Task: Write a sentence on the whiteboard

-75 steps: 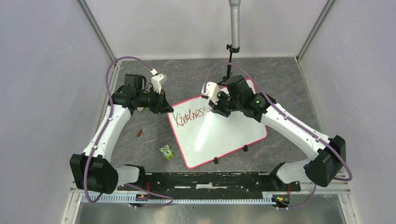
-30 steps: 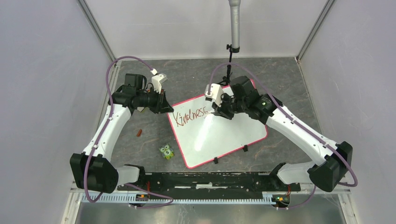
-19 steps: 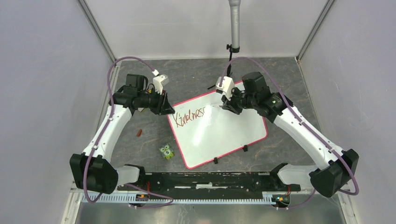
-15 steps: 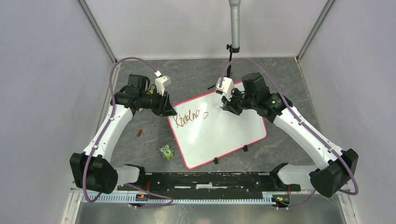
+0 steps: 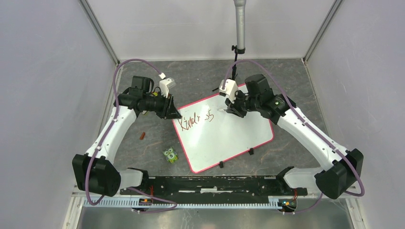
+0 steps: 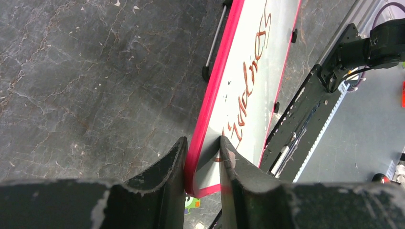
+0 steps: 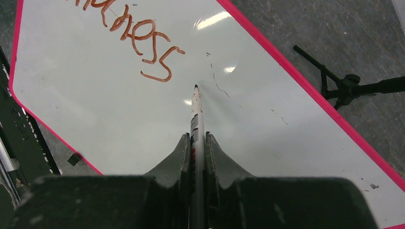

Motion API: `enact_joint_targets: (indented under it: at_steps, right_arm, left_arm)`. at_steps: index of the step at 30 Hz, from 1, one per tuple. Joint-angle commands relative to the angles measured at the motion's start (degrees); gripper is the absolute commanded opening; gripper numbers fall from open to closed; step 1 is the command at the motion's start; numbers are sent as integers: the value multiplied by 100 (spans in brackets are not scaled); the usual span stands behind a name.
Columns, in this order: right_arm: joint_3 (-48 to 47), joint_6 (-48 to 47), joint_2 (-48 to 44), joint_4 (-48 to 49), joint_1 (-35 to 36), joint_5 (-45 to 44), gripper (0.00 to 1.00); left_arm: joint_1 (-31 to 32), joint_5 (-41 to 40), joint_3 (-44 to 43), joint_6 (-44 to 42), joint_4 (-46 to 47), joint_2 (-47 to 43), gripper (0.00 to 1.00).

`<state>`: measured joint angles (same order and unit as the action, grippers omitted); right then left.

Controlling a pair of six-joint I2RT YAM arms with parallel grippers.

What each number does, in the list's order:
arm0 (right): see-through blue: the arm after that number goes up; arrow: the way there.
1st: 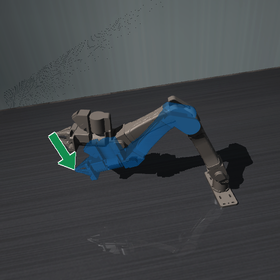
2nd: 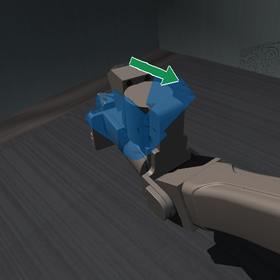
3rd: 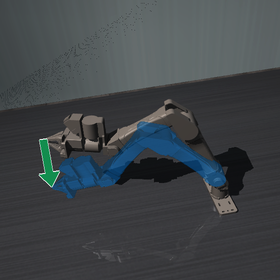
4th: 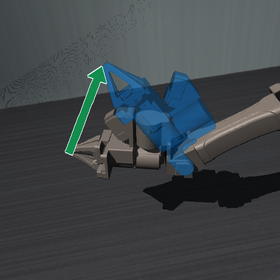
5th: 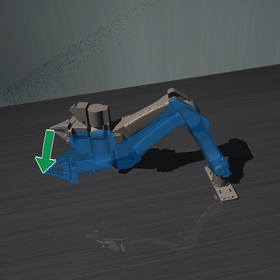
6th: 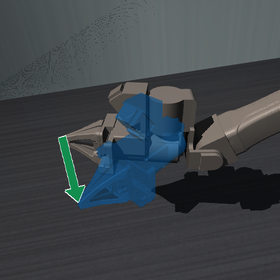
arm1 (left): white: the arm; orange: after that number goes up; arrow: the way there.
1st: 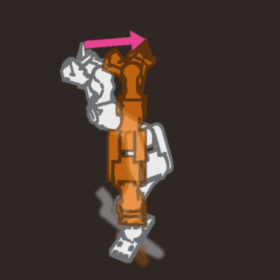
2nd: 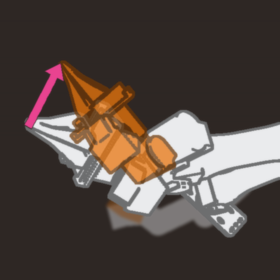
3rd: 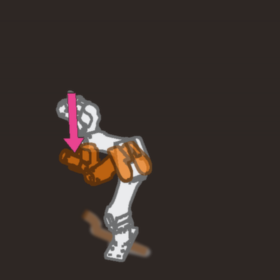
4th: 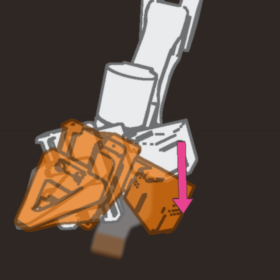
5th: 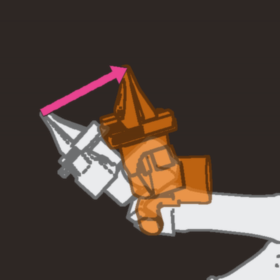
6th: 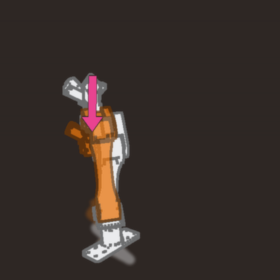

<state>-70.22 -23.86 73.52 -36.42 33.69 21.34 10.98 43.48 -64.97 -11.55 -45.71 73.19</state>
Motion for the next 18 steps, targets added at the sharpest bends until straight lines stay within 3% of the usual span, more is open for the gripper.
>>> enact_joint_targets:
  at_steps: [1, 10, 18]
  right_arm:
    - [-56, 16, 77, 274, -12, -217, 0]
    - [-125, 78, 190, 379, -6, -357, 0]
    - [-187, 29, 287, 288, 27, -113, 0]
  left_arm:
    - [66, 66, -16, -330, -139, 62, 22]
    - [62, -37, -25, -343, -140, 91, 7]
    - [62, -68, -33, -347, -140, 104, 3]
